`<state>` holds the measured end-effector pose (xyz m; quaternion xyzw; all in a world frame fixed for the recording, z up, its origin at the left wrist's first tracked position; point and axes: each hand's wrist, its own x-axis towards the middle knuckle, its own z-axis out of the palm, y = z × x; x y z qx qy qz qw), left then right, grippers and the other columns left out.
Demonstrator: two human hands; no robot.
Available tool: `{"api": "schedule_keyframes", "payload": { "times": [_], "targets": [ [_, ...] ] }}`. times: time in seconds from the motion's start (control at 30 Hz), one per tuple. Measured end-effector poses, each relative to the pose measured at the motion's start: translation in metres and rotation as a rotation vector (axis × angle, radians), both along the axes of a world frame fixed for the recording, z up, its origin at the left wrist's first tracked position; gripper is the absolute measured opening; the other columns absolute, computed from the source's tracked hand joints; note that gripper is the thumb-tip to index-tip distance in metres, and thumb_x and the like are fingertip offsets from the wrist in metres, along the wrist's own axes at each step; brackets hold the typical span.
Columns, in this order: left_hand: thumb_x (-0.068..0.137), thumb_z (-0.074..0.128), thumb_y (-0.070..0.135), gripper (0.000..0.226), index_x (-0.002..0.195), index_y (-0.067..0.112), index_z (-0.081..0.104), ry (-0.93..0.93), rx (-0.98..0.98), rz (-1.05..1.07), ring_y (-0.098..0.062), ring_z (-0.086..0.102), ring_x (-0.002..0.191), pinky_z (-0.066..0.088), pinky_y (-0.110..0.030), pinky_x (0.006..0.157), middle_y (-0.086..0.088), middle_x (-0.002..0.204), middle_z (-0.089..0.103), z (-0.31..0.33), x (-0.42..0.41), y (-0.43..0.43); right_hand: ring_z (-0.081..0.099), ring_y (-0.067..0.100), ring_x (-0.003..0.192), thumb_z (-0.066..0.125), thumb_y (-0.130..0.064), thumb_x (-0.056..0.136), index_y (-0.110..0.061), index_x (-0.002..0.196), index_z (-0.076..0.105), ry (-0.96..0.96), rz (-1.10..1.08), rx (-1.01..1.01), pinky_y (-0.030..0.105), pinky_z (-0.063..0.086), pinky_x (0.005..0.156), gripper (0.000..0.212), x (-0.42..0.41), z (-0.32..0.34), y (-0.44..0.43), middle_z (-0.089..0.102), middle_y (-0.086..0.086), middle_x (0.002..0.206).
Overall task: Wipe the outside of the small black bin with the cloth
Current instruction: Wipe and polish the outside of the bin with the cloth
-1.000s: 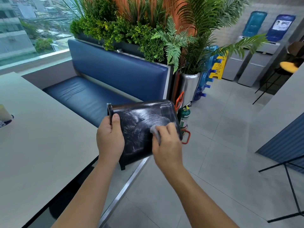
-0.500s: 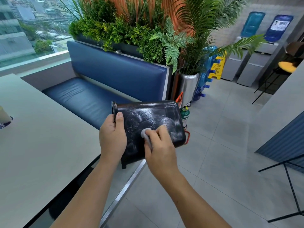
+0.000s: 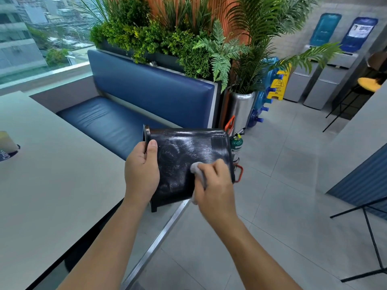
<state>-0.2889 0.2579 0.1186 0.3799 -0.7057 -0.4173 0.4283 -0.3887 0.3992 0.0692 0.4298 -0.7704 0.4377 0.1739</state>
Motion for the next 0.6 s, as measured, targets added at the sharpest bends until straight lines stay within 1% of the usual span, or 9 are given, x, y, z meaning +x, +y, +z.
{"api": "schedule_keyframes", "payload": {
  "times": [0.07,0.13,0.17,0.2,0.3,0.37,0.43,0.5,0.6],
  "targets": [
    [0.113,0.046,0.04,0.048,0.1,-0.003,0.062,-0.005,0.001,0.011,-0.028,0.055,0.079,0.048,-0.045,0.073,-0.026,0.091,0.065,0.0,0.005,-0.004,0.051,0.021,0.088,0.069,-0.013,0.096,-0.014,0.107,0.072,-0.054,-0.122,0.004,0.031,0.049,0.077,0.012,-0.021,-0.004,0.008,0.05,0.001,0.095],
    [0.113,0.046,0.041,0.048,0.101,-0.002,0.063,-0.001,0.006,0.012,-0.029,0.055,0.081,0.05,-0.049,0.075,-0.026,0.093,0.066,0.001,0.006,-0.003,0.051,0.021,0.091,0.069,-0.014,0.096,-0.013,0.106,0.071,-0.108,-0.23,0.003,0.041,0.052,0.079,0.01,-0.041,-0.002,0.009,0.051,0.0,0.097],
    [0.113,0.046,0.04,0.047,0.101,-0.002,0.063,0.004,0.013,0.01,-0.029,0.056,0.081,0.05,-0.05,0.076,-0.026,0.094,0.066,0.001,0.005,-0.001,0.051,0.022,0.091,0.068,-0.015,0.097,-0.012,0.105,0.071,-0.124,-0.252,-0.012,0.044,0.052,0.08,0.009,-0.045,0.002,0.007,0.051,0.0,0.097],
    [0.113,0.046,0.04,0.047,0.102,-0.003,0.063,0.007,0.021,0.009,-0.028,0.056,0.081,0.05,-0.05,0.076,-0.026,0.095,0.066,0.001,0.003,0.001,0.051,0.022,0.09,0.067,-0.015,0.098,-0.012,0.105,0.071,-0.123,-0.252,-0.035,0.044,0.051,0.08,0.009,-0.044,0.006,0.003,0.05,0.001,0.097],
    [0.113,0.046,0.038,0.047,0.101,-0.005,0.061,0.013,0.025,-0.003,-0.024,0.054,0.073,0.048,-0.043,0.073,-0.027,0.095,0.065,0.002,-0.002,0.005,0.05,0.023,0.085,0.065,-0.011,0.097,-0.009,0.104,0.072,-0.033,-0.154,-0.065,0.031,0.044,0.078,0.01,-0.013,0.019,-0.009,0.05,0.004,0.094],
    [0.113,0.046,0.038,0.047,0.098,-0.004,0.061,0.021,0.017,-0.006,-0.026,0.054,0.074,0.046,-0.041,0.071,-0.027,0.092,0.064,0.002,-0.003,0.005,0.048,0.024,0.081,0.065,-0.007,0.097,-0.008,0.103,0.071,0.033,-0.024,-0.03,0.028,0.042,0.074,0.008,0.015,0.015,-0.009,0.048,0.005,0.091],
    [0.113,0.046,0.039,0.047,0.096,-0.001,0.061,0.025,0.022,0.008,-0.029,0.056,0.079,0.049,-0.046,0.073,-0.026,0.091,0.064,0.001,0.0,0.002,0.048,0.021,0.081,0.068,-0.006,0.097,-0.011,0.104,0.071,0.034,0.023,-0.006,0.024,0.042,0.072,0.009,0.023,0.004,-0.001,0.047,0.002,0.091],
    [0.112,0.045,0.042,0.047,0.098,0.001,0.064,0.023,0.029,0.019,-0.033,0.059,0.084,0.051,-0.053,0.078,-0.024,0.093,0.066,0.001,0.006,-0.003,0.049,0.019,0.085,0.071,-0.007,0.094,-0.014,0.105,0.073,-0.024,-0.066,-0.008,0.023,0.043,0.075,0.013,0.004,-0.004,0.009,0.049,-0.001,0.095],
    [0.112,0.046,0.043,0.046,0.098,0.003,0.065,0.009,0.028,0.007,-0.037,0.061,0.087,0.052,-0.055,0.08,-0.023,0.094,0.067,0.002,0.012,-0.006,0.05,0.021,0.09,0.07,-0.012,0.095,-0.015,0.104,0.07,-0.107,-0.245,0.003,0.038,0.05,0.081,0.01,-0.039,-0.002,0.016,0.047,-0.004,0.097]
  ]
}}
